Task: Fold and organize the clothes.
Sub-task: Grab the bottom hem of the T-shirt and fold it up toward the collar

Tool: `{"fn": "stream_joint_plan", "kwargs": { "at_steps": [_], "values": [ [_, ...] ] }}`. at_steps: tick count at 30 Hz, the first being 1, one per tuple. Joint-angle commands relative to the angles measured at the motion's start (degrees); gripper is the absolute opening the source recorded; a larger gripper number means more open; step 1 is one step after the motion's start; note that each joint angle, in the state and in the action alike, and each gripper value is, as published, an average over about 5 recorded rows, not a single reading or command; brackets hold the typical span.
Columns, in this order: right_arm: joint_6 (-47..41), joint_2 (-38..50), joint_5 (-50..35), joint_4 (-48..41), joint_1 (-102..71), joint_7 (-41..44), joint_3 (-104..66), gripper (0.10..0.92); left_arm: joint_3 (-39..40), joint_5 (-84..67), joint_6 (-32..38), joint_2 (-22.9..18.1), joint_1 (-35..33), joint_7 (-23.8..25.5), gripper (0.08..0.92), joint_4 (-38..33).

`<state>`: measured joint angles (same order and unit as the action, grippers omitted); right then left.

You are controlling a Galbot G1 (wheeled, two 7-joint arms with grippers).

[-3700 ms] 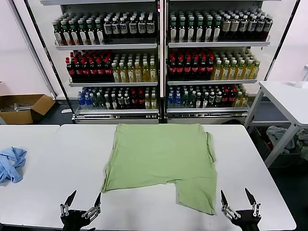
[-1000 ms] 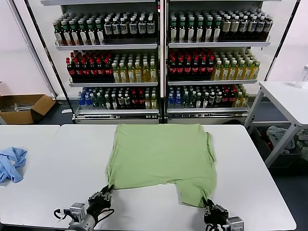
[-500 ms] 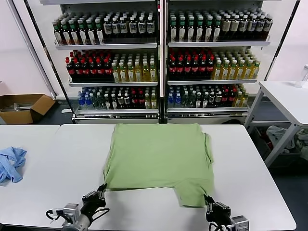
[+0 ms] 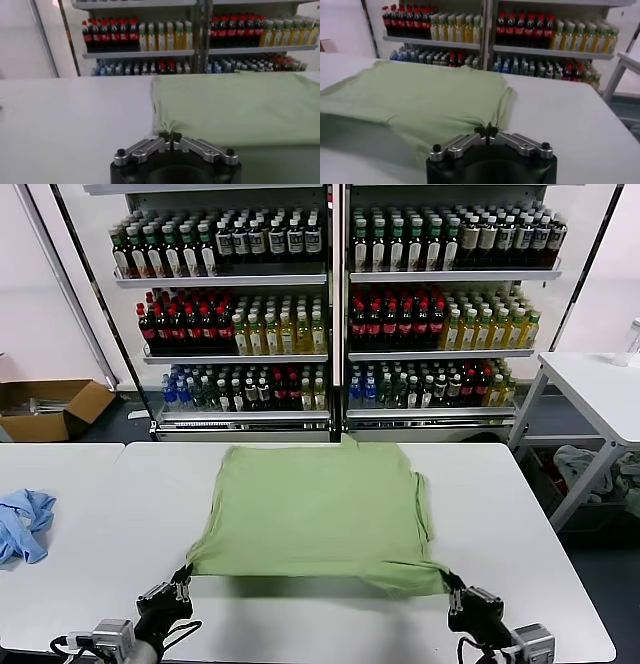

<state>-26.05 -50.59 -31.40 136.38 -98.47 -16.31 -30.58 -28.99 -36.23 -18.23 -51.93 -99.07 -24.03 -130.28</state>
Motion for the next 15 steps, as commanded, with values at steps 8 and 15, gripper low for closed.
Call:
{"fn": "stream_joint_plan", "kwargs": {
  "at_steps": [8,15],
  "values": [
    [-7.1,0.9,2.4,-7.6,19.9,1.9,9.7,0.113,10.5,5.6,-1.3,-2.1,20.9,-1.7,0.081,8.4],
    [-7.0,1.1,3.7,-13.3,30.1,2.4,15.1,0.113,13.8,7.8,-1.5,-3.2,26.8,-2.0,0.081,14.6]
  ]
}}
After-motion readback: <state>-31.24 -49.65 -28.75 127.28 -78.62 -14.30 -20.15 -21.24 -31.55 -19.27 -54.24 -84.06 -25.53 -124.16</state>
